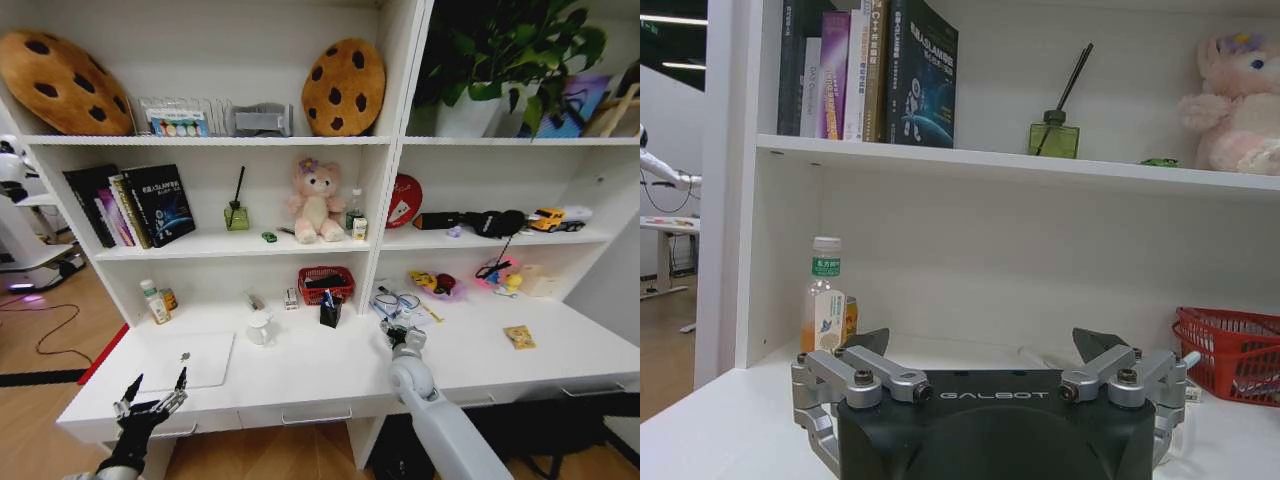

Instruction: Organize the objects on the table.

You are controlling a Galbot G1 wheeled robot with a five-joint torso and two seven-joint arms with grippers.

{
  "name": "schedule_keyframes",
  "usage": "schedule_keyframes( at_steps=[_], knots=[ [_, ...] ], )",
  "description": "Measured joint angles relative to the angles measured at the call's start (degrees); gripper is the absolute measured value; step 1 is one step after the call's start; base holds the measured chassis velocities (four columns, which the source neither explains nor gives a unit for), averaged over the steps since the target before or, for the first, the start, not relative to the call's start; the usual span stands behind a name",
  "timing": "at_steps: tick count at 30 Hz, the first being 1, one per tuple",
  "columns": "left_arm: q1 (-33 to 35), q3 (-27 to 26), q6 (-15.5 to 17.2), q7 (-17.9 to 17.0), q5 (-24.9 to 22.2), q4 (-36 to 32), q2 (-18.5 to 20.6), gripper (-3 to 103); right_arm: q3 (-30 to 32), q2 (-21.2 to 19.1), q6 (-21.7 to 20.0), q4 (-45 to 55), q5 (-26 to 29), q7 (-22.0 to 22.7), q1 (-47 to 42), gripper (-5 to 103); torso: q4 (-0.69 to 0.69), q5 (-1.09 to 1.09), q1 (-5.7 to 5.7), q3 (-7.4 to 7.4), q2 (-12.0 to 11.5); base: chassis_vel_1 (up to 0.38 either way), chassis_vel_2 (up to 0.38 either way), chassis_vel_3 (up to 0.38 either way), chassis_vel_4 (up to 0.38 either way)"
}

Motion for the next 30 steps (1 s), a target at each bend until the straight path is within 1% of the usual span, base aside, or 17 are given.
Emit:
schedule_keyframes(
  at_steps=[3, 4, 7, 8, 10, 11, 13, 14, 15, 16, 17, 19, 21, 22, 24, 28, 30],
  knots=[
    [0.0, 0.0, 0.0, 0.0, 0.0, 0.0, 0.0, 100, 0.1, -0.1, 0.6, -0.1, -0.7, -0.7, -0.2, 65, 0.00, 0.00, 0.00, 0.00, 0.0, 0.000, 0.000, 0.000, 0.000],
    [0.0, 0.0, 0.0, 0.0, 0.0, 0.0, 0.0, 100, 0.1, -0.1, 0.6, -0.1, -0.7, -0.7, -0.2, 65, 0.00, 0.00, 0.00, 0.00, 0.0, 0.000, 0.000, 0.000, 0.000],
    [0.0, 0.0, 0.0, 0.0, 0.0, 0.0, 0.0, 100, 0.1, -0.6, 0.9, 0.9, -1.3, -1.6, -0.7, 54, 0.00, 0.01, 0.00, 0.00, 0.0, 0.000, 0.000, 0.000, 0.000],
    [0.0, 0.0, 0.0, 0.0, 0.0, 0.0, 0.0, 100, 0.3, -1.2, 1.2, 2.5, -2.2, -3.5, -1.2, 49, 0.01, 0.01, 0.00, 0.00, 0.0, 0.000, 0.000, 0.000, 0.000],
    [0.0, 0.0, 0.0, 0.0, 0.0, 0.0, 0.0, 100, 0.6, -2.0, 1.5, 3.8, -3.1, -5.4, -1.8, 49, 0.01, 0.00, 0.00, 0.00, 0.0, 0.000, 0.000, 0.000, 0.000],
    [0.0, 0.0, 0.0, 0.0, 0.0, 0.0, 0.0, 100, 1.1, -3.9, 1.3, 6.6, -4.7, -10.0, -3.1, 41, 0.01, 0.01, 0.00, 0.00, 0.0, 0.000, 0.000, 0.000, 0.000],
    [0.0, 0.0, 0.0, 0.0, 0.0, 0.0, 0.0, 100, 1.1, -3.9, 1.3, 6.6, -4.7, -10.0, -3.1, 41, 0.01, 0.01, 0.00, 0.00, 0.0, 0.000, 0.000, 0.000, 0.000],
    [0.0, 0.0, 0.0, 0.0, 0.0, 0.0, 0.0, 100, 2.1, -5.9, 0.5, 9.8, -5.4, -15.8, -4.6, 37, 0.00, 0.01, 0.00, 0.00, 0.0, 0.000, 0.000, 0.000, 0.000],
    [0.0, 0.0, 0.0, 0.0, 0.0, 0.0, 0.0, 100, 5.1, -10.3, -3.1, 18.4, -5.1, -26.1, -8.8, 31, 0.03, -0.01, 0.00, 0.00, 0.0, 0.000, 0.000, 0.000, 0.000],
    [0.0, 0.0, 0.0, 0.0, 0.0, 0.0, 0.0, 100, 9.0, -13.2, -6.5, 25.7, -2.4, -29.1, -14.2, 27, 0.01, 0.00, 0.00, -0.01, 0.0, 0.000, 0.000, 0.000, 0.000],
    [0.0, 0.0, 0.0, 0.0, 0.0, 0.0, 0.0, 100, 9.0, -13.2, -6.5, 25.7, -2.4, -29.1, -14.2, 27, 0.01, 0.00, 0.00, -0.01, 0.0, 0.000, 0.000, 0.000, 0.000],
    [0.0, 0.0, 0.0, 0.0, 0.0, 0.0, 0.0, 100, 14.5, -15.0, -9.0, 32.5, 0.4, -30.8, -21.7, 26, 0.00, 0.00, 0.00, -0.01, 0.0, 0.000, 0.000, 0.000, 0.000],
    [0.0, 0.0, 0.0, 0.0, 0.0, 0.0, 0.0, 100, 15.7, -15.1, -9.4, 33.7, 0.6, -31.1, -23.1, 26, -0.01, 0.01, 0.00, -0.01, 0.0, 0.000, 0.000, 0.000, 0.000],
    [0.0, 0.0, 0.0, 0.0, 0.0, 0.0, 0.0, 100, 20.5, -14.6, -10.7, 38.4, 1.0, -32.2, -29.2, 26, 0.01, 0.00, 0.00, -0.01, 0.0, 0.000, 0.000, 0.000, 0.000],
    [0.0, 0.0, 0.0, 0.0, 0.0, 0.0, 0.0, 100, 24.5, -12.3, -11.9, 43.6, 0.4, -32.8, -37.6, 26, -0.01, -0.02, -0.01, -0.01, 0.0, 0.000, 0.000, 0.000, 0.000],
    [0.0, 0.0, 0.0, 0.0, 0.0, 0.0, 0.0, 100, 25.2, -9.7, -12.8, 44.4, -1.8, -32.8, -42.0, 26, -0.02, 0.00, -0.01, -0.01, 0.0, 0.000, 0.000, 0.000, 0.000],
    [0.0, 0.0, 0.0, 0.0, 0.0, 0.0, 0.0, 100, 24.5, -5.6, -16.7, 44.6, -4.0, -32.2, -45.4, 26, 0.00, 0.00, -0.01, -0.01, 0.0, 0.000, 0.000, 0.000, 0.000]
  ],
)
